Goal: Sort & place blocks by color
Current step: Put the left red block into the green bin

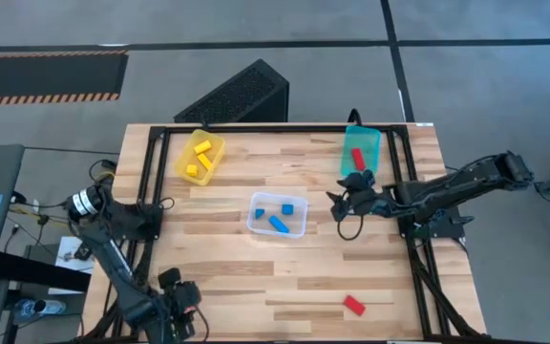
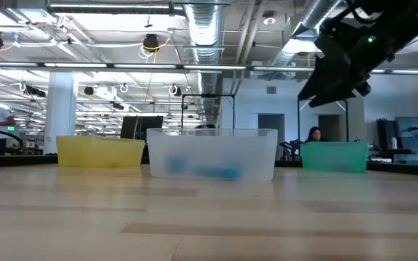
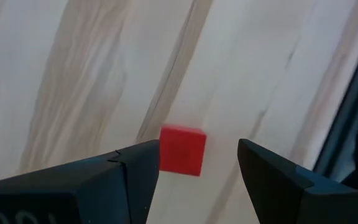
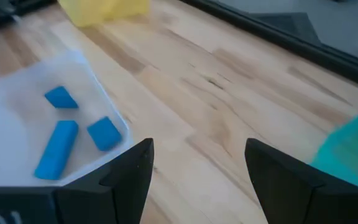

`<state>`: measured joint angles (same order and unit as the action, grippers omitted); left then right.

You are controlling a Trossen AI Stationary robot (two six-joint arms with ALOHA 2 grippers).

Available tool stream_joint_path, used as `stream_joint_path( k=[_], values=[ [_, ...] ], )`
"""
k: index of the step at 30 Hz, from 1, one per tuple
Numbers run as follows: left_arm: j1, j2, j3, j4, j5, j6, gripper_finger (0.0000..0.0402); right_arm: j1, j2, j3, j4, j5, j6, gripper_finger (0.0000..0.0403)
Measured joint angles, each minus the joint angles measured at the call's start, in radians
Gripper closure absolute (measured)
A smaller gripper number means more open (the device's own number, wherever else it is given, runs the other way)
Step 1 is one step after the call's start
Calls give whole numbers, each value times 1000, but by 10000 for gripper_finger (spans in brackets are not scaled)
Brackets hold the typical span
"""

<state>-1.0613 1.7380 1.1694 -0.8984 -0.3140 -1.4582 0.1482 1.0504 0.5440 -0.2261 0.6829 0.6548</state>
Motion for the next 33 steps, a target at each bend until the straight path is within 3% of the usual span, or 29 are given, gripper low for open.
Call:
stream_joint_path(
  k=[10,15,18,23,27,33],
  values=[
    [-10,104,0,-55,57,4,201,-27,0,50,1,-12,-59,127],
    [-4,145,-1,-61,68,118,204,-26,0,50,3,-31,-55,127],
    [-4,154,-1,-20,54,206,226,-14,0,50,3,-32,-47,127],
    [11,154,-1,-5,-32,271,300,25,24,50,39,-40,-5,126],
    [46,154,-1,-16,-121,324,301,51,92,50,167,-143,-25,127],
    [104,154,45,-74,-500,423,301,76,239,50,530,-360,-56,127]
  ],
)
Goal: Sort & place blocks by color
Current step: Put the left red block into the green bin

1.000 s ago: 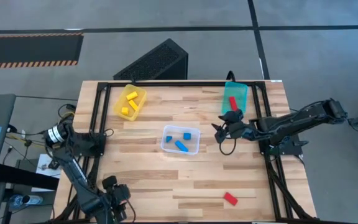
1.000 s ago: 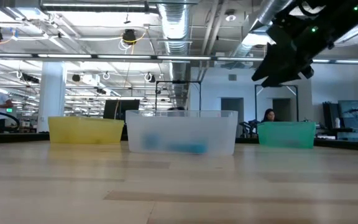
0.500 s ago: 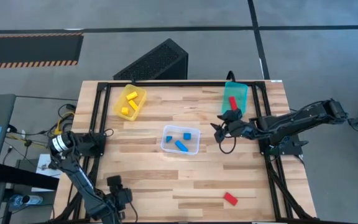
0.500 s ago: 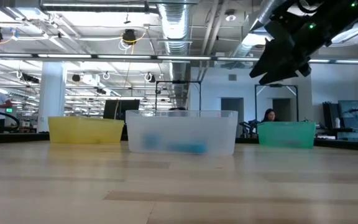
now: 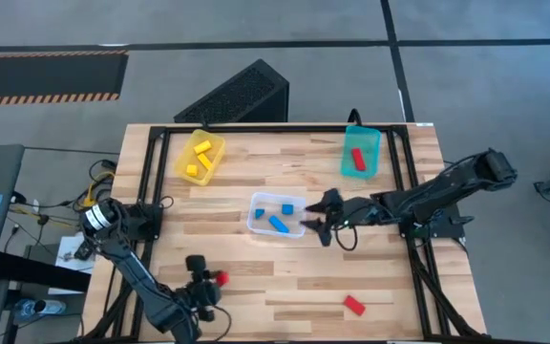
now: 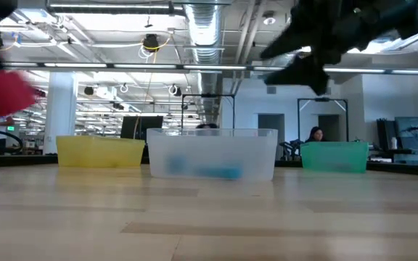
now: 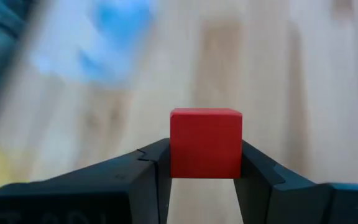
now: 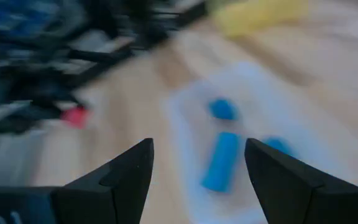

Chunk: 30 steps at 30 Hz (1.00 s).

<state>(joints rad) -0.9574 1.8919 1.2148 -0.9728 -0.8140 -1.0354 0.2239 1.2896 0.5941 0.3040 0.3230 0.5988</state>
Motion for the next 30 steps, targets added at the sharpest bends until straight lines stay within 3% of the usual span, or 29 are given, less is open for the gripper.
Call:
stream_joint_path(
  k=[4,9,15,25,30],
  values=[
    [52,-1,23,35,-269,109,301,-1,114,0,273,-135,-5,126],
    [143,-1,23,134,-411,292,301,-1,244,0,505,-248,7,127],
    [237,-1,23,274,-458,495,297,-1,362,54,572,-296,29,127],
    [321,-1,23,425,-405,689,294,13,466,184,534,-299,1,126],
    [336,-1,23,488,-404,771,293,17,473,217,472,-232,-18,126]
  ],
)
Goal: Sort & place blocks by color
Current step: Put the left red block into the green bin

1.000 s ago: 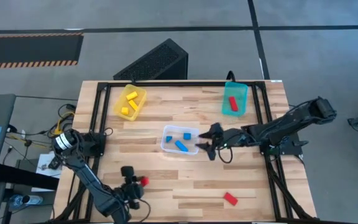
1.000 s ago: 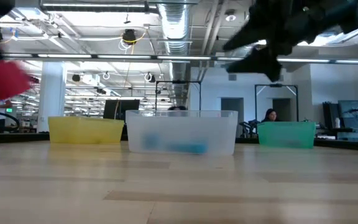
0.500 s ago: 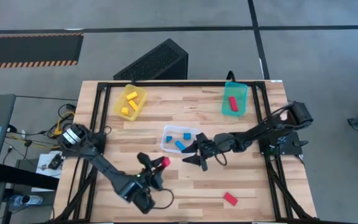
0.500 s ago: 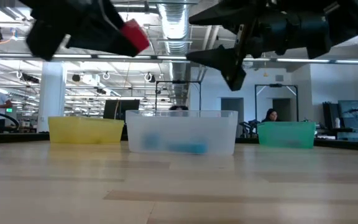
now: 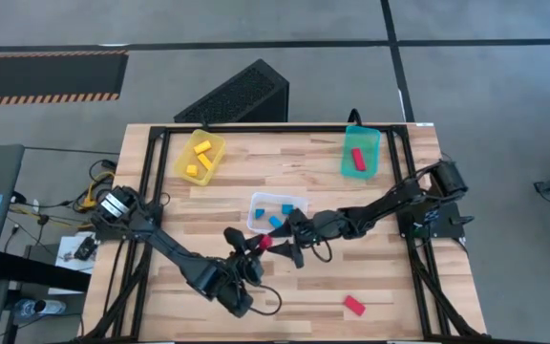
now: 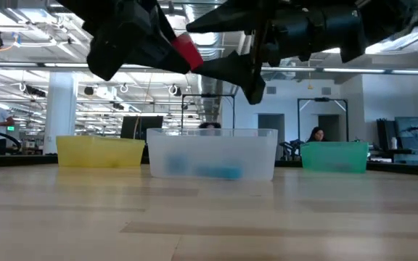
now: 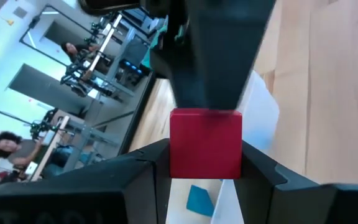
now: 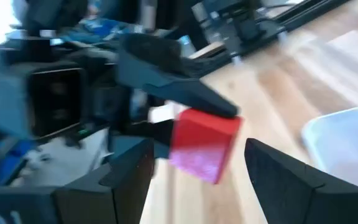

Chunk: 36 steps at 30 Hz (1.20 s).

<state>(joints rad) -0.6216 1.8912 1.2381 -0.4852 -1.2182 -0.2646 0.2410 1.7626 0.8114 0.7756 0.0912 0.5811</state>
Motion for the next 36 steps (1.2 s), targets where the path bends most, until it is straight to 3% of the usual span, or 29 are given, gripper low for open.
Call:
stream_joint_path(
  k=[4,12,15,19,24,30,36],
  values=[
    [7,0,0,56,2,71,292,12,0,18,-21,88,-61,126],
    [15,0,0,113,2,140,292,34,0,70,-147,102,-77,137],
    [18,0,0,111,9,128,292,34,0,85,-188,133,-76,175],
    [19,0,0,103,37,121,286,34,0,86,-200,137,-54,269],
    [18,0,0,109,78,82,253,33,-9,85,-242,110,-85,279],
    [16,-1,1,66,139,-56,196,11,-199,68,-553,218,-180,284],
    [45,5,1,-10,362,-185,165,-34,-471,-54,-723,345,-204,284]
  ],
)
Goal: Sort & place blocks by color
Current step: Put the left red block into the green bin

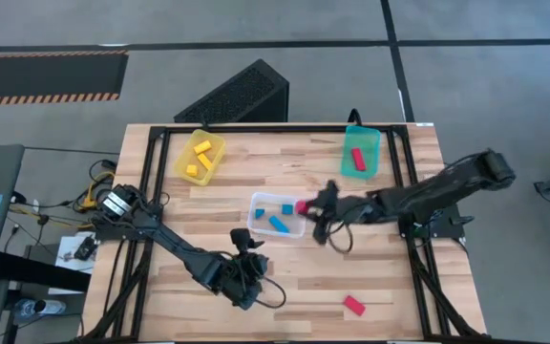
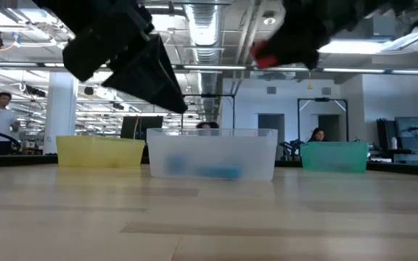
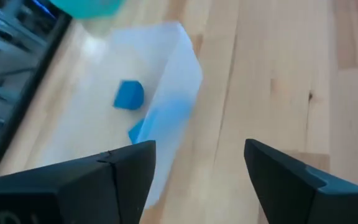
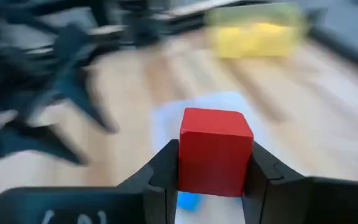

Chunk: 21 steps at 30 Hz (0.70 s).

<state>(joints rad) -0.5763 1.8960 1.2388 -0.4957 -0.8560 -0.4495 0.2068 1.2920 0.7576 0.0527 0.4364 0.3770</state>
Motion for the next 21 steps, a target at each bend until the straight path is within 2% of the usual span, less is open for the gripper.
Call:
stream_joint_path(
  k=[2,5,7,10,17,21],
  values=[
    [7,3,-1,-5,18,-1,162,-45,-93,-38,-169,108,18,284],
    [23,3,-1,4,3,0,162,-127,-180,-89,-442,328,134,284],
    [37,4,-1,32,-22,1,163,-193,-206,-121,-585,385,211,284],
    [66,4,-1,98,-13,33,164,-294,-230,-178,-632,378,243,284],
    [143,4,-1,282,195,167,163,-494,-212,-234,-575,371,160,281],
    [181,4,-1,371,298,235,164,-575,-206,-234,-566,322,119,234]
  ],
)
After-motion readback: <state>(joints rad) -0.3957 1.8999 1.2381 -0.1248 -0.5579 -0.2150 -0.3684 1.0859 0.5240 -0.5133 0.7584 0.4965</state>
